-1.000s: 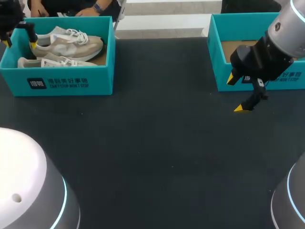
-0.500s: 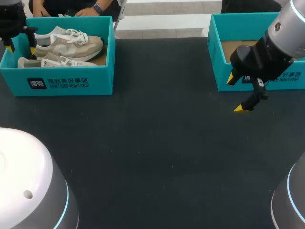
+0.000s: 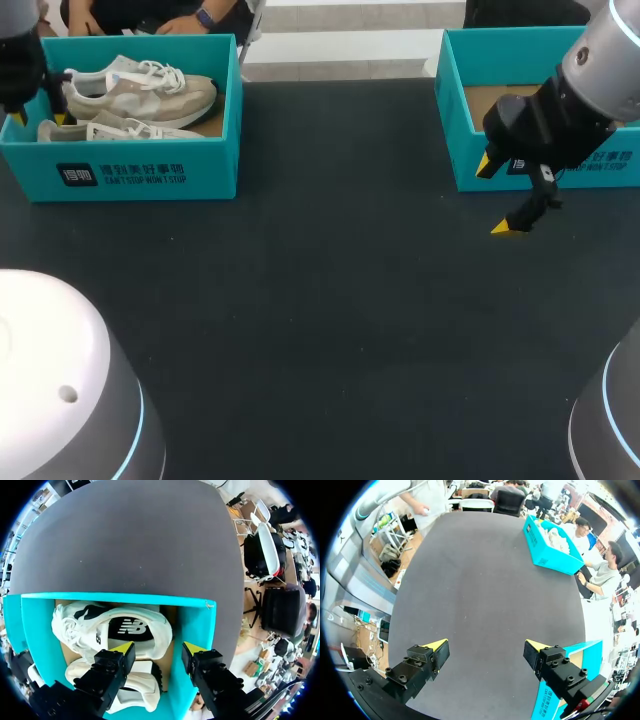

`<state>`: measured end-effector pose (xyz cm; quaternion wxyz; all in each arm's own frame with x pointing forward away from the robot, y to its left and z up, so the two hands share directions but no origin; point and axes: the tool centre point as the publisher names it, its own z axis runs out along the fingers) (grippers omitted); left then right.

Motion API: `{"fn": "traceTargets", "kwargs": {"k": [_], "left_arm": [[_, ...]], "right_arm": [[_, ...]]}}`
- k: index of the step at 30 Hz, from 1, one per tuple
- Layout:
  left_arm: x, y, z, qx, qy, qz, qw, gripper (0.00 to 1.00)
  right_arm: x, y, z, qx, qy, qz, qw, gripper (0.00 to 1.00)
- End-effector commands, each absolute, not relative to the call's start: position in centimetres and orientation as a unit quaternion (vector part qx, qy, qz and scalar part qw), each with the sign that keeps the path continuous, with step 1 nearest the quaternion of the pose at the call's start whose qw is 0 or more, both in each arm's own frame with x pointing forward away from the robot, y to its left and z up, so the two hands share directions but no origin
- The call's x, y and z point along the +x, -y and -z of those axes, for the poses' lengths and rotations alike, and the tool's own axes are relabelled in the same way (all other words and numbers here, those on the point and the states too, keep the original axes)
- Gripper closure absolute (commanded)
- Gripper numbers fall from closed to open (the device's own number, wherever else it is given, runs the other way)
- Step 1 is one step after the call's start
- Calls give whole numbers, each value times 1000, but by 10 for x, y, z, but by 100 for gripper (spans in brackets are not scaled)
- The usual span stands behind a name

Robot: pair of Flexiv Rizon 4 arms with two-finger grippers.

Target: Take the shoe out of the shoebox, open the shoe tongue, remove and reinsert the insole, then place the shoe into the shoebox

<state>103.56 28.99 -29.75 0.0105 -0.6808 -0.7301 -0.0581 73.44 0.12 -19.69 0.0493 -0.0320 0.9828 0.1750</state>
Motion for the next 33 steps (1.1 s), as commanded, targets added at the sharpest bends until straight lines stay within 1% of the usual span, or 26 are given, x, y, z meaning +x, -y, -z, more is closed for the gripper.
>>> {"fn": "traceTargets", "kwargs": {"k": [1,3,4,8,13,15,18,22,24,25,27,29,30,31,32,33], "left_arm": [[1037,-291,305,-676,734,65,7,37],[1038,-291,307,-675,735,63,11,38],[1037,-292,309,-675,735,63,12,40],[1037,-293,317,-672,738,59,20,39],[1045,-296,334,-659,749,58,30,38],[1047,-297,337,-658,751,56,31,33],[1048,-299,340,-658,750,52,34,31],[1048,-300,345,-661,748,50,40,33],[1049,-300,349,-661,748,49,43,40],[1050,-300,351,-661,747,49,48,51],[1050,-299,353,-662,747,48,49,52],[1049,-299,354,-665,743,51,56,66],[1048,-299,354,-669,739,54,60,67],[1048,-299,355,-669,739,54,61,76],[1047,-299,355,-670,738,55,65,95],[1046,-299,355,-672,735,57,69,100]], "right_arm": [[735,-2,198,-32,-983,-175,49,0],[735,-2,198,-32,-983,-175,49,0],[735,-2,198,-32,-983,-175,49,0],[735,-2,198,-32,-983,-175,49,0],[735,-2,198,-32,-983,-175,49,0],[735,-2,198,-32,-983,-175,49,0],[735,-2,198,-32,-983,-175,49,0],[735,-2,198,-32,-983,-175,49,0],[735,-2,198,-32,-983,-175,49,0],[735,-2,198,-32,-983,-175,49,0],[735,-2,198,-32,-983,-175,49,0],[735,-2,198,-32,-983,-175,49,0],[735,-2,198,-32,-983,-175,49,0],[735,-2,198,-32,-983,-175,49,0],[735,-2,198,-32,-983,-175,49,0],[735,-2,198,-32,-983,-175,49,0]]}}
